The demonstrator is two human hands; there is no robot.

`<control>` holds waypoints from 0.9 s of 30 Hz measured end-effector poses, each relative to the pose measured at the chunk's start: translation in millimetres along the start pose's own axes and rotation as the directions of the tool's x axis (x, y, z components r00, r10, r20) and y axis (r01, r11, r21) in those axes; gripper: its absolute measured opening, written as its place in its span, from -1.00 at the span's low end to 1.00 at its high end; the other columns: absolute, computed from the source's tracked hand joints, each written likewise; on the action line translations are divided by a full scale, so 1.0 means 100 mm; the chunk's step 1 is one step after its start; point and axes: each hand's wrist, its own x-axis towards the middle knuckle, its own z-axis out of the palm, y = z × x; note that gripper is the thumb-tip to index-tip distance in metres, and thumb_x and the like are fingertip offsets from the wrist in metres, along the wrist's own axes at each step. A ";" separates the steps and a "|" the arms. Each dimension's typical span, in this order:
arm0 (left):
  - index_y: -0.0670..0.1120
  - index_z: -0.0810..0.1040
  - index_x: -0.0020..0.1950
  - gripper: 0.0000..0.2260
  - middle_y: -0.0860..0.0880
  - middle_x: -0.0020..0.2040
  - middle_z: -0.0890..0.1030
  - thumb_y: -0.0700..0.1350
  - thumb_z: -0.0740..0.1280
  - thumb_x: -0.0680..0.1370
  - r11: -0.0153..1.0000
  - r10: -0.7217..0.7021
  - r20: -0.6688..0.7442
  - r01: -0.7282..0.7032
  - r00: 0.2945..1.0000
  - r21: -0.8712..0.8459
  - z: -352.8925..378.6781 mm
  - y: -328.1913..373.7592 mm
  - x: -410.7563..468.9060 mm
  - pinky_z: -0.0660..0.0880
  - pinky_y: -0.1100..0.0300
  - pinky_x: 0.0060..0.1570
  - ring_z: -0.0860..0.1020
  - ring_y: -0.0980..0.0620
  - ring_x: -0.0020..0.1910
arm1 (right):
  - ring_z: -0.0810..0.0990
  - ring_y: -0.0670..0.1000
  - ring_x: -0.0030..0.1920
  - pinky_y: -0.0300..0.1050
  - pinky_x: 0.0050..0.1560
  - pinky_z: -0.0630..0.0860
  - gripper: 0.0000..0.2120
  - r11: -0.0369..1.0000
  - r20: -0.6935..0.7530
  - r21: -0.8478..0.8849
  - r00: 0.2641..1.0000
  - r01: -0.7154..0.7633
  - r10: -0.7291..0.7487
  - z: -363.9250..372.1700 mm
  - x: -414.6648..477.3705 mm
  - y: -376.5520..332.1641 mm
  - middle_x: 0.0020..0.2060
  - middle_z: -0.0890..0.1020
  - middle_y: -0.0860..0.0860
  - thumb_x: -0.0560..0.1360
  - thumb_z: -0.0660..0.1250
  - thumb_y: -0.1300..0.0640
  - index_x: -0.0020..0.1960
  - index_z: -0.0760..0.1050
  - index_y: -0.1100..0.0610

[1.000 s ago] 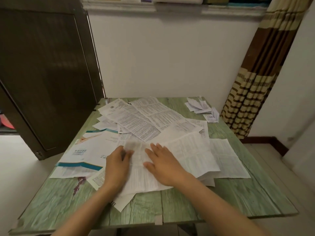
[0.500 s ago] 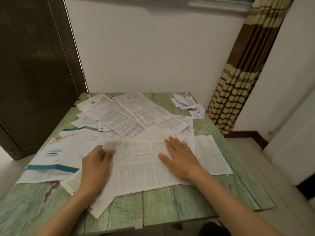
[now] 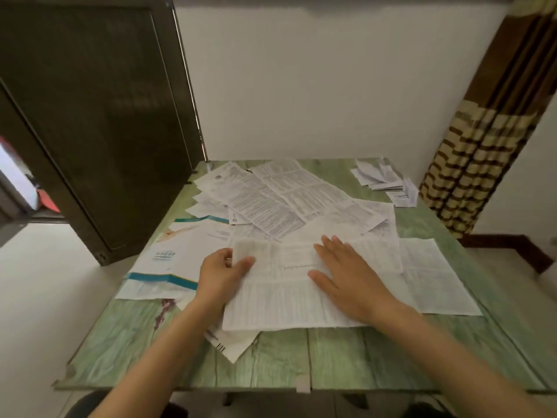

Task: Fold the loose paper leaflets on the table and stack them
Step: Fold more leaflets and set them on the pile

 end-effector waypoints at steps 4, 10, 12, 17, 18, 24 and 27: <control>-0.01 0.50 -0.20 -0.88 0.06 -0.27 0.56 -0.12 0.41 0.50 0.999 -0.012 0.000 0.012 1.000 -0.029 0.00 0.00 -0.03 0.36 0.37 -0.42 0.53 0.13 -0.30 | -0.24 -0.07 0.52 -0.25 0.40 -0.34 -0.45 0.993 0.042 0.039 0.993 0.109 -0.110 0.06 0.07 -0.21 0.55 -0.14 -0.02 0.64 -0.05 -0.13 0.56 -0.10 0.03; 0.03 0.47 -0.22 -0.85 0.05 -0.27 0.58 -0.11 0.41 0.49 0.999 0.021 0.014 -0.020 1.000 -0.037 -0.02 0.00 -0.05 0.42 0.39 -0.43 0.54 0.17 -0.31 | -0.36 -0.13 0.47 -0.22 0.38 -0.44 -0.34 0.989 0.122 -0.003 0.981 0.150 -0.149 0.24 0.08 -0.26 0.53 -0.24 -0.06 0.51 -0.20 -0.32 0.54 -0.17 -0.08; 0.03 0.48 -0.21 -0.86 0.06 -0.26 0.58 -0.11 0.41 0.49 0.999 0.027 0.017 -0.027 0.999 -0.032 -0.02 -0.01 -0.04 0.44 0.34 -0.37 0.55 0.16 -0.29 | -0.38 -0.17 0.44 -0.22 0.37 -0.45 -0.21 0.989 0.119 -0.004 0.982 0.150 -0.149 0.25 0.08 -0.26 0.52 -0.26 -0.07 0.37 -0.32 -0.38 0.54 -0.19 -0.09; -0.04 0.51 -0.07 -0.94 0.07 -0.21 0.57 -0.11 0.37 0.52 0.999 0.009 0.024 -0.008 1.000 -0.031 -0.02 -0.06 0.00 0.43 0.30 -0.29 0.55 0.14 -0.22 | -0.38 -0.14 0.46 -0.21 0.39 -0.44 -0.34 0.990 0.109 0.018 0.983 0.143 -0.144 0.27 0.09 -0.27 0.52 -0.25 -0.07 0.51 -0.21 -0.32 0.54 -0.18 -0.09; -0.07 0.52 -0.01 -0.92 0.07 -0.19 0.56 -0.11 0.36 0.53 1.000 0.007 0.023 -0.006 1.000 -0.017 -0.01 -0.06 0.00 0.44 0.28 -0.26 0.55 0.11 -0.18 | -0.39 -0.16 0.44 -0.21 0.38 -0.45 -0.26 0.989 0.105 0.020 0.983 0.147 -0.148 0.27 0.09 -0.27 0.52 -0.25 -0.07 0.43 -0.28 -0.37 0.54 -0.18 -0.10; -0.18 0.51 0.20 -0.67 -0.13 0.11 0.57 -0.32 0.38 0.44 0.686 0.578 -0.152 -0.377 0.801 0.622 0.11 0.04 -0.13 0.46 0.02 0.03 0.52 -0.17 0.10 | -0.39 -0.15 0.46 -0.20 0.39 -0.45 -0.25 0.989 0.111 0.003 0.983 0.150 -0.149 0.28 0.08 -0.27 0.52 -0.25 -0.08 0.41 -0.30 -0.38 0.54 -0.19 -0.10; -0.21 0.60 0.05 -0.83 -0.15 0.01 0.62 -0.28 0.31 0.49 0.605 0.623 0.105 -0.563 0.775 0.563 0.36 0.00 -0.24 0.45 0.03 0.04 0.55 -0.16 0.04 | -0.33 -0.09 0.50 -0.16 0.45 -0.39 -0.45 0.988 0.099 -0.017 0.983 0.156 -0.154 0.29 0.09 -0.27 0.53 -0.22 -0.04 0.62 -0.18 -0.18 0.56 -0.14 -0.02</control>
